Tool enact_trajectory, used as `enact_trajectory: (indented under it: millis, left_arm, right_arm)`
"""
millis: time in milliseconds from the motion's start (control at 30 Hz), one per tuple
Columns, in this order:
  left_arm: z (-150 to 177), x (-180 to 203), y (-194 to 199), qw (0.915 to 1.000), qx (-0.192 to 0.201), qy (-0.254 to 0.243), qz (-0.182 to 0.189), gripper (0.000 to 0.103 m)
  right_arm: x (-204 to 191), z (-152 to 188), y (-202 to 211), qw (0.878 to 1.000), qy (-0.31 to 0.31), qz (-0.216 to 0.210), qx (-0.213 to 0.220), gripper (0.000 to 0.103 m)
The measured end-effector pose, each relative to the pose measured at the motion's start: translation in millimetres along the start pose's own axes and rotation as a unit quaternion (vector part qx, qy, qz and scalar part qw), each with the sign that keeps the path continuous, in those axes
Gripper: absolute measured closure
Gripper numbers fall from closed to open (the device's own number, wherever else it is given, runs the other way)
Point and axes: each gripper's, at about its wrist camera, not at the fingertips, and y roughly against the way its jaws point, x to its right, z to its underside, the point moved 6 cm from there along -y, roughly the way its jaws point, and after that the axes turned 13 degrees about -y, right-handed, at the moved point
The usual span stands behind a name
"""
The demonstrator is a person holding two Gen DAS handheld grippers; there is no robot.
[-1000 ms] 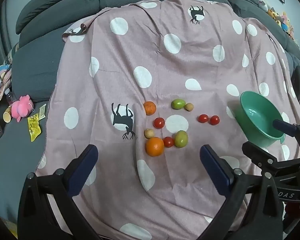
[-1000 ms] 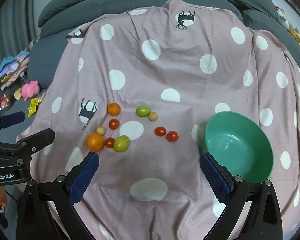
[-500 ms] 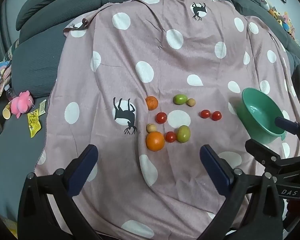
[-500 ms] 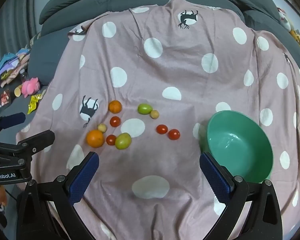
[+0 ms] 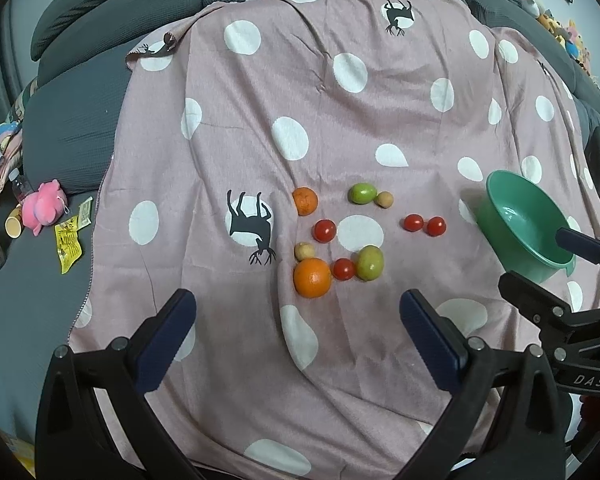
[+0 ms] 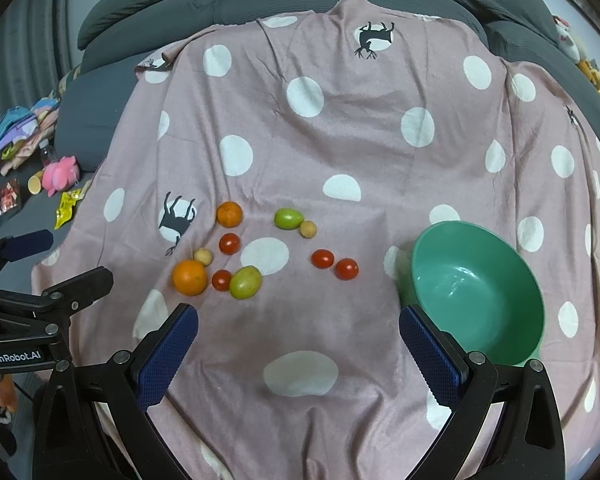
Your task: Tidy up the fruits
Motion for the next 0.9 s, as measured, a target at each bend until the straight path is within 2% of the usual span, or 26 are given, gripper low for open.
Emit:
enact_trajectory:
  millis: [900]
  left_arm:
    - [0.9,1.5,-1.7,1.0000,-0.004,-0.001,0.002,0.001]
  right_arm:
    - [-0.5,1.0,-0.4,1.000,0.001,0.001,-0.001,0.001]
